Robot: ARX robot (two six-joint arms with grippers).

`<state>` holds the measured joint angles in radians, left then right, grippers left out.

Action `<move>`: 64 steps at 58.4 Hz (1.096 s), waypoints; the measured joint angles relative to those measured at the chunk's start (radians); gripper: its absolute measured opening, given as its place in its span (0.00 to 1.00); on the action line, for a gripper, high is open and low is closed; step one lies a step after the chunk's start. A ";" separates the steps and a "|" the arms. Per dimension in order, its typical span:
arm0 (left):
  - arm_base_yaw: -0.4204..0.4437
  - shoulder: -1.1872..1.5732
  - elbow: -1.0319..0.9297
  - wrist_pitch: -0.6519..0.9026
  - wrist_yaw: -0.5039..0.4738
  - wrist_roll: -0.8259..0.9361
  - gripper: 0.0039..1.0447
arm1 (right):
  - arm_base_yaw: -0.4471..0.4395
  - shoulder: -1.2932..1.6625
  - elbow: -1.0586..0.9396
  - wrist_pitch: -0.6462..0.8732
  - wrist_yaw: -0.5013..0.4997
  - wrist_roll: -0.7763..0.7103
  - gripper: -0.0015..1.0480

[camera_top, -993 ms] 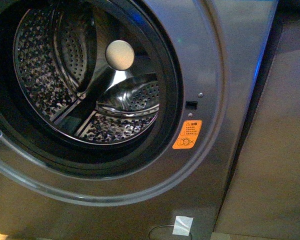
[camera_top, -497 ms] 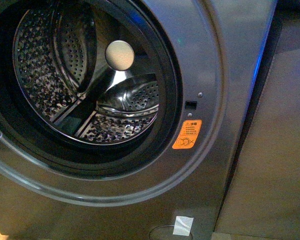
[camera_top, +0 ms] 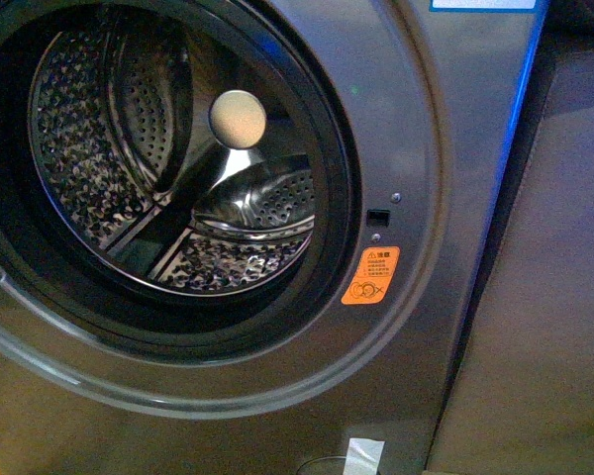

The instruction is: Put clothes into washing machine

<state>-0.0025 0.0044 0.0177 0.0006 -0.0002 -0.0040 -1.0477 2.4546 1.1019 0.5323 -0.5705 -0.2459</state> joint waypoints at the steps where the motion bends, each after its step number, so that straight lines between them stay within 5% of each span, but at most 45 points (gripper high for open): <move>1: 0.000 0.000 0.000 0.000 0.000 0.000 0.94 | -0.004 -0.025 -0.014 0.000 -0.012 0.000 0.21; 16: 0.000 0.000 0.000 0.000 0.000 0.000 0.94 | -0.037 -0.425 -0.150 -0.036 -0.160 0.029 0.21; 34: 0.000 0.000 0.000 0.000 0.000 0.000 0.94 | -0.027 -0.862 -0.089 -0.083 -0.317 0.168 0.21; 64: 0.000 0.000 0.000 0.000 0.000 0.000 0.94 | 0.203 -1.014 0.409 -0.174 -0.253 0.412 0.21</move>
<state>-0.0025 0.0044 0.0177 0.0006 -0.0002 -0.0040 -0.8444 1.4410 1.5112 0.3588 -0.8238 0.1665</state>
